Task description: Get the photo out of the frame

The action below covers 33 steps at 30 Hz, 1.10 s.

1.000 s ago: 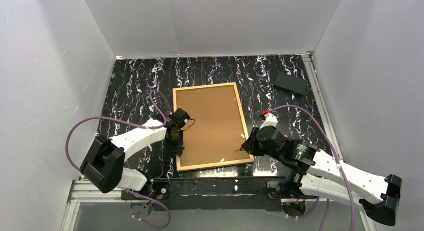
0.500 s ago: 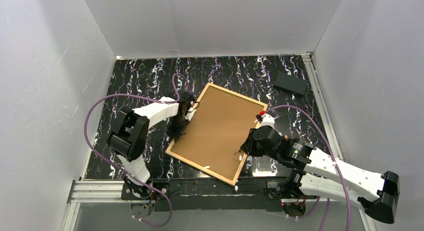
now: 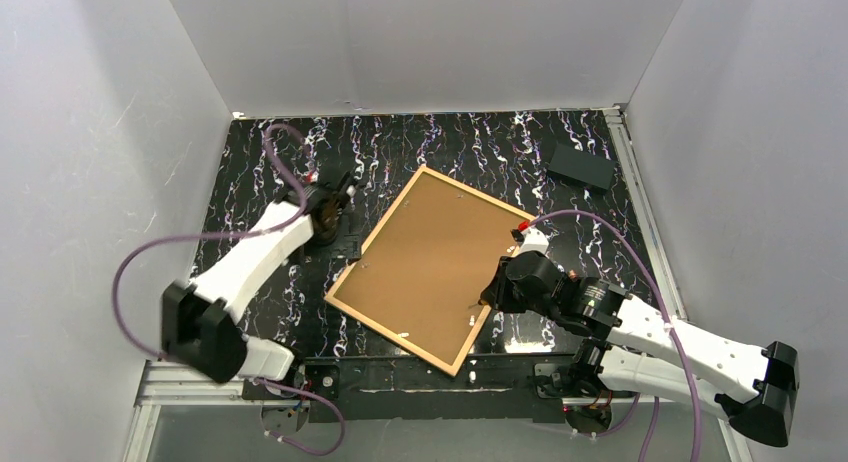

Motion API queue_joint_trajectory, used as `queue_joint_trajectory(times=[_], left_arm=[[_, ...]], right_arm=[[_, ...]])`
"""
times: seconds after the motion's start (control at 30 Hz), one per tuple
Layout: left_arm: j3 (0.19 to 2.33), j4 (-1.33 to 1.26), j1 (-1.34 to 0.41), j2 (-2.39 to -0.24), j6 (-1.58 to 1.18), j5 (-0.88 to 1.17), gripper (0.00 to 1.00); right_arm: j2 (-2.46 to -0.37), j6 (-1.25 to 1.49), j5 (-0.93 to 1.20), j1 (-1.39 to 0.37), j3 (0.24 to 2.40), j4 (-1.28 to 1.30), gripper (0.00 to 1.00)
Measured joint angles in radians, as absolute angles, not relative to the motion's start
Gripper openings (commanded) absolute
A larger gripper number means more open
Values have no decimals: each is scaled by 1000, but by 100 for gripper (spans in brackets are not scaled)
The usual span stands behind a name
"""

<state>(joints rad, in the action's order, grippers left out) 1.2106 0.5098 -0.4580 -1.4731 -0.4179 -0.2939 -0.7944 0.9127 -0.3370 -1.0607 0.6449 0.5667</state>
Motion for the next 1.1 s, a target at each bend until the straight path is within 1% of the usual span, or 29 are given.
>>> queue_joint_trajectory(times=[0.2,0.3,0.37,0.4,0.47,0.53,0.6,0.73,0.8,0.83,0.97,1.07,1.1], left_arm=[[979,601,-440,-1067,-883,-165,98],[862,604,-438,-971,-1100,-91,98],[795,579,-438,-961,-1208,-34,95],[765,555,-438,-970,-1254,-7,92],[728,511,-438,-995,-1312,29,79],[694,461,-438,-1010,-1364,55,70],[659,413,-439,-1008,-1409,70,70],[595,327,-442,-1023,-1471,80,73],[590,284,-444,-1060,-1487,87,71],[589,263,-447,-1079,-1493,90,67],[580,194,-456,-1134,-1514,93,45],[560,167,-462,-1150,-1521,81,35],[555,162,-463,-1156,-1521,74,33]], right_arm=[[-802,913,-331,-1061,645,560,1],[-808,913,-326,-1061,645,547,1],[-812,913,-323,-1061,645,543,1],[-812,913,-321,-1061,645,542,1],[-812,913,-318,-1061,645,542,1],[-812,913,-317,-1061,645,542,1],[-812,914,-316,-1061,645,541,1],[-812,914,-315,-1061,645,534,1],[-814,914,-313,-1061,645,527,1],[-817,914,-311,-1061,645,523,1],[-839,914,-309,-1061,645,519,1],[-841,914,-308,-1061,645,518,1],[-841,914,-308,-1061,645,517,1]])
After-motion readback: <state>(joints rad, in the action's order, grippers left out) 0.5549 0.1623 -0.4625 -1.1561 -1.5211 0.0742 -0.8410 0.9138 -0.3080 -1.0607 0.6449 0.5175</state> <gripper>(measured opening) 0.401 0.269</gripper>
